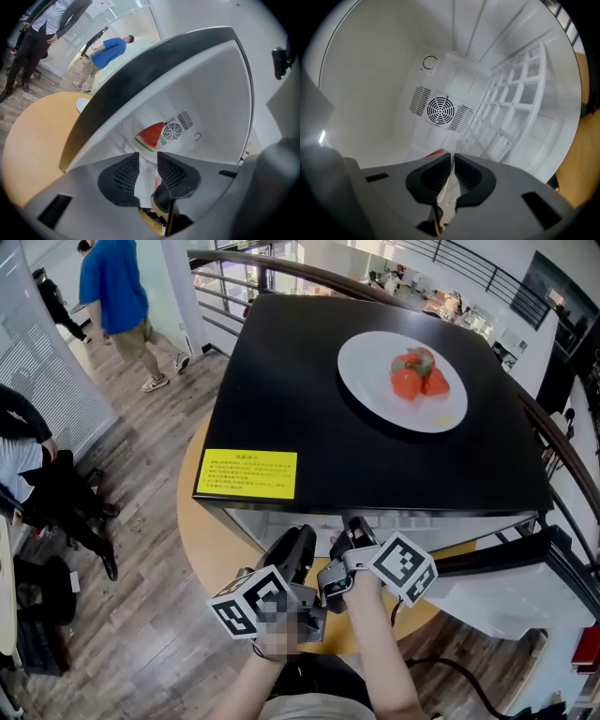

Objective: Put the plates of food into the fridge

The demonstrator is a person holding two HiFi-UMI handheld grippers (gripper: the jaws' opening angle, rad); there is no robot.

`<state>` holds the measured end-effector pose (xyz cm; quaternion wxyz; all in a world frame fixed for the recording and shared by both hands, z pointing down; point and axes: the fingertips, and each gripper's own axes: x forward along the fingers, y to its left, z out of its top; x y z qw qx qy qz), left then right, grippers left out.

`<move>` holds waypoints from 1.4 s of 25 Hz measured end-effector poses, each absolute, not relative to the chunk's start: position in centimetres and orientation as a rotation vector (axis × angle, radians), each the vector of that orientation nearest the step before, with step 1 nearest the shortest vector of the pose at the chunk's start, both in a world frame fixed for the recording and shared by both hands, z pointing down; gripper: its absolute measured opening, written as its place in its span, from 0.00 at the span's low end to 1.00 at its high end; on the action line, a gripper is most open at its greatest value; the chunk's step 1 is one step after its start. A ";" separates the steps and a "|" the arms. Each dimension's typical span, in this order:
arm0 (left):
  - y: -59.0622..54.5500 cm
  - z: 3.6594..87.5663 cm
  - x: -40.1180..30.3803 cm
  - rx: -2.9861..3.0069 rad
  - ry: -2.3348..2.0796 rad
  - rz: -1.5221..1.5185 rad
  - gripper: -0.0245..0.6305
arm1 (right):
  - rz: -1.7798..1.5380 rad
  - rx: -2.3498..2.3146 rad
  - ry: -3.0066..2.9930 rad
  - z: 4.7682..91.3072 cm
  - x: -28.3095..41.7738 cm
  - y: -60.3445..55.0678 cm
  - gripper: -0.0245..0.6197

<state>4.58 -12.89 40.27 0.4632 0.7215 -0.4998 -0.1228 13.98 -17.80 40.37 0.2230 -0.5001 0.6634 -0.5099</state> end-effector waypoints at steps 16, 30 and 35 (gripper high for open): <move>-12.9 40.7 3.6 1.925 -1.332 -0.187 0.19 | -0.606 -2.089 2.420 40.2 14.9 -17.2 0.14; -10.7 32.7 6.0 2.423 -1.555 -0.114 0.05 | -0.106 -1.883 2.468 31.8 14.4 -10.9 0.06; -9.3 29.8 7.0 2.536 -1.586 -0.129 0.05 | -0.003 -1.879 2.429 29.2 14.9 -8.5 0.06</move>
